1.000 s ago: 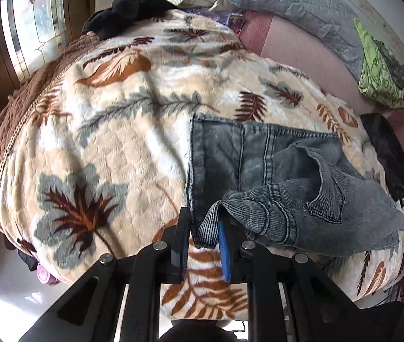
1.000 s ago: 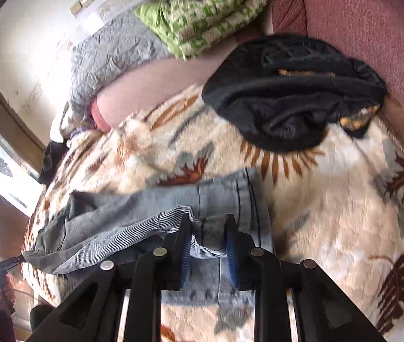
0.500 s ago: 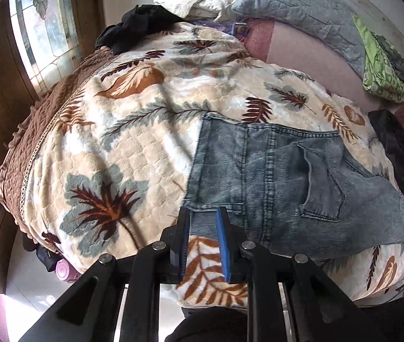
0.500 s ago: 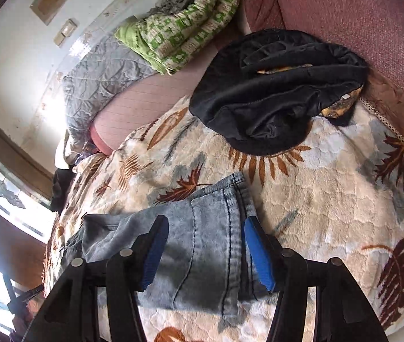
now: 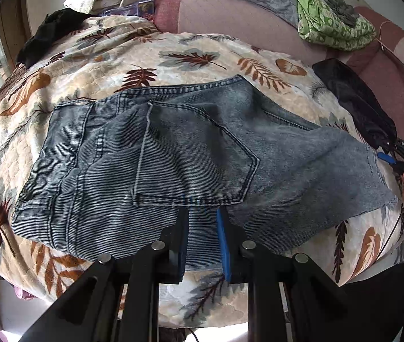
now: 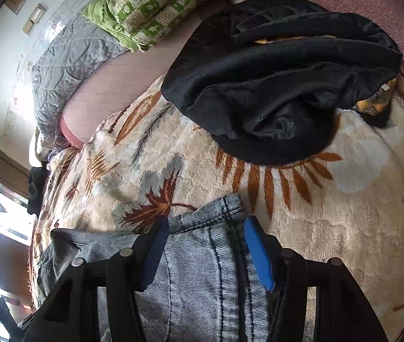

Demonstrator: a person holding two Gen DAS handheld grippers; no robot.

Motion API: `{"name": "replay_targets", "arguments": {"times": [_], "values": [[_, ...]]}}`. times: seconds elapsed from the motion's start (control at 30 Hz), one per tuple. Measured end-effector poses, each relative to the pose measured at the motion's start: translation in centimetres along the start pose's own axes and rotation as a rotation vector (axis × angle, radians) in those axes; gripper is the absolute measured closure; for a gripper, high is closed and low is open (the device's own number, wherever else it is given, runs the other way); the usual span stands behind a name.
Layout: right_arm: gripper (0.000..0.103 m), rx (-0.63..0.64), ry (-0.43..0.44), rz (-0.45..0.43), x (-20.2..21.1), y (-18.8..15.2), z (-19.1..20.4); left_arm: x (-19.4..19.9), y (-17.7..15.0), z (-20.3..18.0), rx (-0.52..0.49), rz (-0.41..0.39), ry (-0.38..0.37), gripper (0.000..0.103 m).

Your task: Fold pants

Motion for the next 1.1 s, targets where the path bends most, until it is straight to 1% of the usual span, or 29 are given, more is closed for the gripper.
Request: {"name": "replay_targets", "arguments": {"times": [0.07, 0.13, 0.2, 0.23, 0.27, 0.3, 0.43, 0.5, 0.53, 0.57, 0.6, 0.63, 0.67, 0.7, 0.73, 0.77, 0.8, 0.83, 0.87, 0.9, 0.93, 0.97, 1.0, 1.03, 1.07, 1.1], "values": [[0.044, 0.021, -0.03, 0.028, -0.9, -0.2, 0.1, -0.6, -0.4, -0.6, -0.015, 0.011, -0.006, 0.083], [0.052, 0.042, -0.055, 0.053, -1.7, -0.6, 0.2, -1.0, -0.5, -1.0, -0.026, 0.017, 0.004, 0.083], [0.071, 0.083, -0.075, 0.068, -2.1, -1.0, 0.6, -1.3, -0.5, -1.2, -0.032, 0.018, 0.005, 0.077], [0.082, 0.109, -0.082, 0.071, -2.1, -1.1, 1.0, -1.4, -0.5, -1.4, -0.034, 0.017, 0.005, 0.076], [0.085, 0.136, -0.109, 0.063, -2.0, -1.2, 1.3, -1.5, -0.5, -1.5, -0.037, 0.015, 0.009, 0.075], [0.086, 0.153, -0.128, 0.046, -1.7, -1.2, 1.5, -1.5, -0.5, -1.6, -0.042, 0.013, 0.015, 0.075], [0.088, 0.124, -0.108, -0.072, 0.7, 0.0, 1.6, -1.4, -0.2, -2.1, -0.051, 0.001, 0.011, 0.075], [0.09, 0.108, -0.101, -0.122, 1.9, 0.6, 1.5, -1.5, -0.1, -2.5, -0.062, -0.006, 0.015, 0.074], [0.092, 0.098, -0.108, -0.139, 2.1, 0.8, 1.3, -1.6, 0.0, -2.7, -0.064, -0.009, 0.018, 0.074], [0.101, 0.089, -0.133, -0.155, 2.3, 1.0, 1.1, -1.8, 0.0, -2.9, -0.065, -0.01, 0.018, 0.074], [0.101, 0.076, -0.144, -0.149, 2.0, 1.1, 0.7, -2.0, 0.0, -3.1, -0.068, -0.006, 0.016, 0.071], [0.101, 0.061, -0.145, -0.122, 1.4, 1.1, 0.2, -2.3, -0.1, -3.3, -0.073, -0.002, 0.019, 0.069], [0.1, 0.052, -0.151, -0.082, 0.7, 1.0, -0.1, -2.5, -0.3, -3.5, -0.078, 0.0, 0.021, 0.064], [0.099, 0.047, -0.174, -0.054, 0.0, 0.7, -0.3, -2.6, -0.4, -3.7, -0.085, 0.0, 0.023, 0.061], [0.099, 0.055, -0.217, -0.045, -0.2, 0.5, -0.2, -2.6, -0.5, -3.8, -0.092, -0.005, 0.027, 0.061], [0.099, 0.089, -0.271, -0.056, 0.0, 0.4, 0.3, -2.6, -0.5, -3.9, -0.097, -0.009, 0.028, 0.061], [0.099, 0.141, -0.317, -0.085, 0.4, 0.5, 1.3, -2.6, -0.5, -3.8, -0.094, -0.011, 0.023, 0.06], [0.099, 0.187, -0.346, -0.134, 1.1, 0.5, 2.4, -2.6, -0.4, -3.7, -0.084, -0.011, 0.016, 0.06], [0.099, 0.226, -0.346, -0.189, 1.8, 0.4, 3.7, -2.6, -0.3, -3.6, -0.074, -0.01, 0.01, 0.06], [0.098, 0.248, -0.296, -0.218, 2.2, 0.2, 5.0, -2.7, -0.3, -3.4, -0.067, -0.008, 0.007, 0.06], [0.096, 0.26, -0.203, -0.207, 2.2, -0.1, 6.3, -2.9, -0.3, -3.4, -0.064, -0.008, 0.007, 0.06], [0.086, 0.27, -0.096, -0.161, 1.5, -0.6, 7.8, -3.0, -0.3, -3.4, -0.063, -0.009, 0.008, 0.06], [0.07, 0.283, -0.009, -0.109, 0.8, -1.2, 9.5, -3.0, -0.4, -3.4, -0.063, -0.012, 0.009, 0.06], [0.06, 0.307, 0.055, -0.066, 0.0, -1.9, 11.4, -3.0, -0.4, -3.4, -0.065, -0.017, 0.009, 0.06], [0.047, 0.336, 0.11, -0.029, -0.8, -2.7, 13.5, -3.0, -0.4, -3.5, -0.069, -0.02, 0.01, 0.059], [0.045, 0.36, 0.167, 0.006, -1.6, -3.4, 15.4, -3.0, -0.4, -3.5, -0.073, -0.02, 0.01, 0.059]]}}
Point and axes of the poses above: each gripper's, at about its wrist camera, not at the fingertips, and x roughly against the way its jaws point, z to its left, y to its top, the point moved 2 cm from there along -x, roughly the way its jaws point, and after that the axes turned 5 degrees about -z, right-handed, at the moved point
